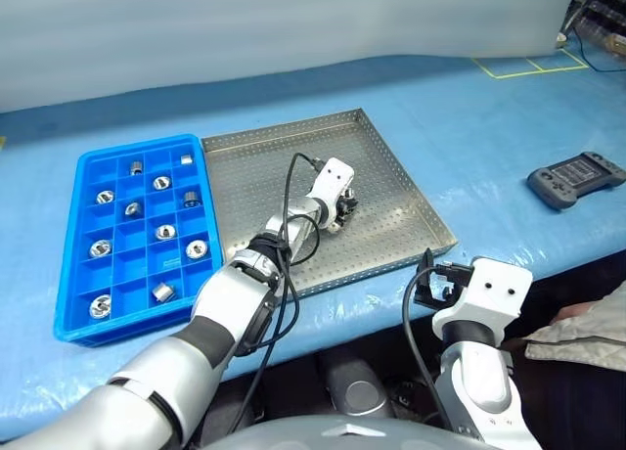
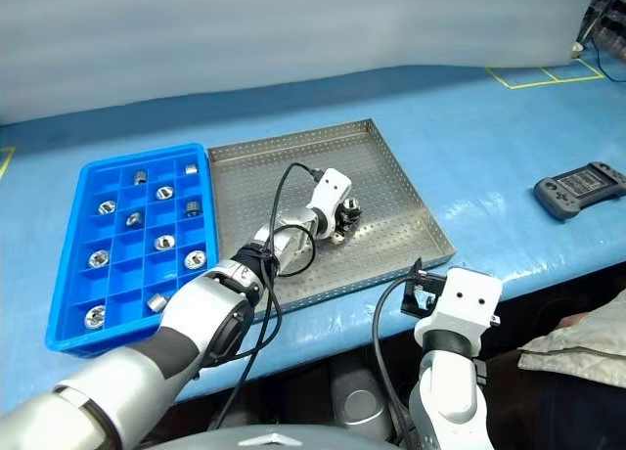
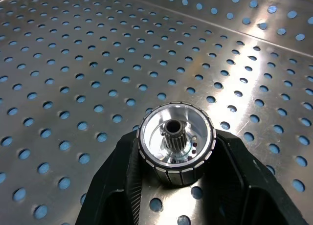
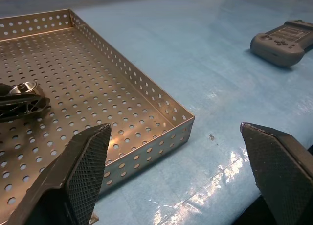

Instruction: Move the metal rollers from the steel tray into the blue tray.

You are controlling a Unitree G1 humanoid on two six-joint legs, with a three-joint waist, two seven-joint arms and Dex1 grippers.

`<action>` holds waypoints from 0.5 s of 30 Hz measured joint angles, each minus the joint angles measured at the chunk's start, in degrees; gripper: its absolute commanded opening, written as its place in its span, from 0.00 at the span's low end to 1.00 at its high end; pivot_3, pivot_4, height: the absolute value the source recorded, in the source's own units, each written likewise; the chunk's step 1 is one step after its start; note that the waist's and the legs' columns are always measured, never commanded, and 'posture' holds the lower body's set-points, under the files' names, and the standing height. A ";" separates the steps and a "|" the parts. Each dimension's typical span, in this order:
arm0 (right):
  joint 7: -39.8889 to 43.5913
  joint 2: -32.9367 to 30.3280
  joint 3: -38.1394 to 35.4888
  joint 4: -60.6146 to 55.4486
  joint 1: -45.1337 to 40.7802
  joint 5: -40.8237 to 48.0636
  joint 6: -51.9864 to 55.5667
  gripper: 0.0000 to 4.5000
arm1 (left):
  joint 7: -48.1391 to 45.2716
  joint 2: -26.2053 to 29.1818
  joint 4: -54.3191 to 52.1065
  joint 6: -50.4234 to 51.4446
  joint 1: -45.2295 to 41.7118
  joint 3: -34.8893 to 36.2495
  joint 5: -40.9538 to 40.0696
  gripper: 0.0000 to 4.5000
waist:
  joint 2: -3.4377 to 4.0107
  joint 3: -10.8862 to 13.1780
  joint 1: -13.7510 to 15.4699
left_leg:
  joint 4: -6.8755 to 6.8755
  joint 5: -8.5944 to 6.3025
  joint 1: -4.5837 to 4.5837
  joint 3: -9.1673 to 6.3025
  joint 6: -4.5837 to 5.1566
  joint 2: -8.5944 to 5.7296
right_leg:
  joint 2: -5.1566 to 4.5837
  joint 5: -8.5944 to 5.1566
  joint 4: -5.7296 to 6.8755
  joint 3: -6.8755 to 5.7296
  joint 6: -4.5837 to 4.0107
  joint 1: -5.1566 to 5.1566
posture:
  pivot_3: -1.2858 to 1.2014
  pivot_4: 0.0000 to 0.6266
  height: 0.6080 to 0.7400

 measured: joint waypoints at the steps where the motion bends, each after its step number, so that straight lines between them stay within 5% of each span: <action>1: 0.31 -0.12 0.05 0.17 -0.33 0.13 0.15 1.00 | -1.15 0.01 -1.99 0.07 0.04 0.07 -0.68 0.39 | 0.00 0.00 0.28 | 0.00 0.00 0.00 0.00 0.00 0.00 | 0.00 0.00 0.00 0.01 0.00 0.00 | 0.39 0.24 1.00; 8: 3.91 -0.94 0.03 2.51 -7.15 1.42 3.18 1.00 | -1.94 0.34 -24.63 7.74 2.31 2.59 -9.23 0.39 | 0.01 0.04 4.09 | -0.03 0.04 0.03 0.00 0.07 0.02 | 0.06 0.00 0.02 0.07 -0.01 -0.04 | 0.46 0.24 1.00; 15: 8.95 -2.82 -0.09 6.32 -15.97 3.07 7.17 1.00 | 4.75 1.41 -50.30 17.04 13.43 5.50 -14.48 0.39 | 0.05 0.02 12.18 | -0.04 0.16 0.12 0.10 0.26 0.07 | 0.56 -0.01 0.08 0.26 -0.06 -0.08 | 0.51 0.24 1.00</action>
